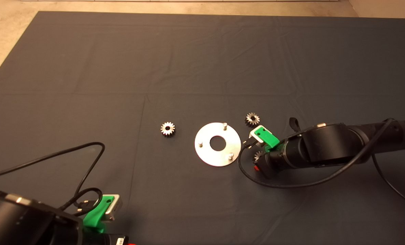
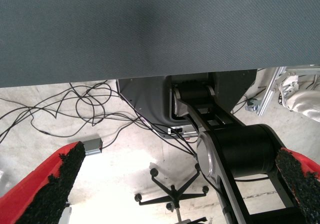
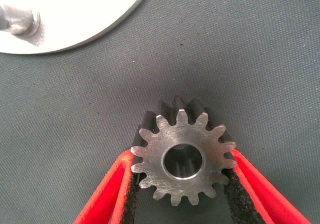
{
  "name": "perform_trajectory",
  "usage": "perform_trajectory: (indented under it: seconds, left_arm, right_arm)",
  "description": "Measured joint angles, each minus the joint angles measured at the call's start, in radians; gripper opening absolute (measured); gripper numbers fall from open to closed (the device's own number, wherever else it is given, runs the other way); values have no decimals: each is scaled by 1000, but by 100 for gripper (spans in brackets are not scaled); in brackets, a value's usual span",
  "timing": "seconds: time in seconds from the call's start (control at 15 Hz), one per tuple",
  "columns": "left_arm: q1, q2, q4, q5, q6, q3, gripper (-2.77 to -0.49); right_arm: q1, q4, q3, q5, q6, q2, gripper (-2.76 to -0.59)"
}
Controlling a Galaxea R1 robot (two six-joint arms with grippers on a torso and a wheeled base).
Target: Install three planetary gears onto the carrier pins
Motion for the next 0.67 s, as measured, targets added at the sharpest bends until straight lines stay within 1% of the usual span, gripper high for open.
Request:
perform_trajectory:
  seconds: [0.07,0.27,0.67]
  left_arm:
    - [0,0,0,0,0,0,-49]
    - [0,0,0,0,0,0,-49]
    - [0,0,0,0,1,0,-49]
  right_arm:
    - [0,-2,0,2,0,0,-207]
    - [0,-7,-4,2,0,5,-207]
    - [0,-7,-5,0,0,5,-218]
